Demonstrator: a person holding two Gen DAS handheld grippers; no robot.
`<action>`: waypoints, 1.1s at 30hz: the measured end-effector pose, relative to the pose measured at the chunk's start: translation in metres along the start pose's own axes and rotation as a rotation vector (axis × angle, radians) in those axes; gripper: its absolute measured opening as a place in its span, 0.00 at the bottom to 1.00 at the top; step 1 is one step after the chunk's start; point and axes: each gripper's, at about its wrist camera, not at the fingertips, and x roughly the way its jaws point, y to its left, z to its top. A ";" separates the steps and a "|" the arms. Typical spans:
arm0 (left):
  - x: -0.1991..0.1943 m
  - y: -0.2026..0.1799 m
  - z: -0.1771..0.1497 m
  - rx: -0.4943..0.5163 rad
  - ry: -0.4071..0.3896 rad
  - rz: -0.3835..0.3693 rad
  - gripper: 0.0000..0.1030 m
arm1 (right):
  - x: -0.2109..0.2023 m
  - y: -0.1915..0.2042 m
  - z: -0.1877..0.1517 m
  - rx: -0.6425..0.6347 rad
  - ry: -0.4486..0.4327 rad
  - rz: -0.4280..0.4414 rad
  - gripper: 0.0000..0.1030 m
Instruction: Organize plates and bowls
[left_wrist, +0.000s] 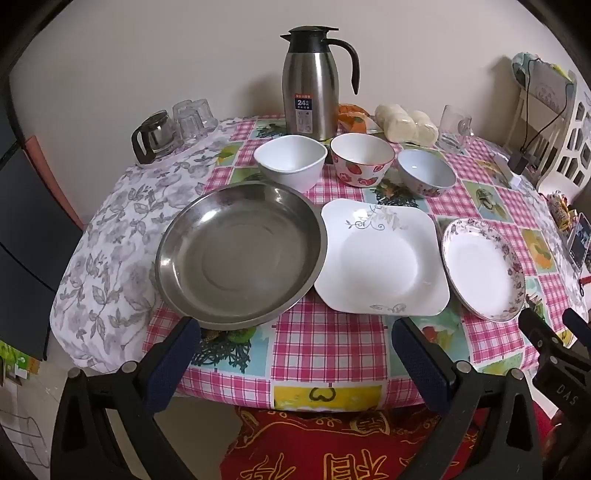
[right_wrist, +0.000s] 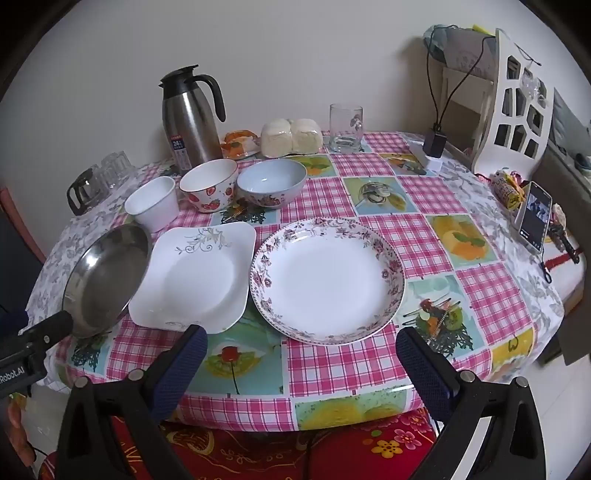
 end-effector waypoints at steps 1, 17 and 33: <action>0.000 0.000 0.000 -0.002 0.000 0.005 1.00 | -0.001 0.000 0.000 0.001 -0.002 0.003 1.00; 0.012 -0.004 -0.002 0.026 0.039 -0.014 1.00 | 0.004 0.003 0.000 -0.003 -0.020 0.010 1.00; 0.017 -0.003 -0.002 0.027 0.061 0.019 1.00 | 0.003 -0.001 -0.001 0.025 -0.030 0.022 1.00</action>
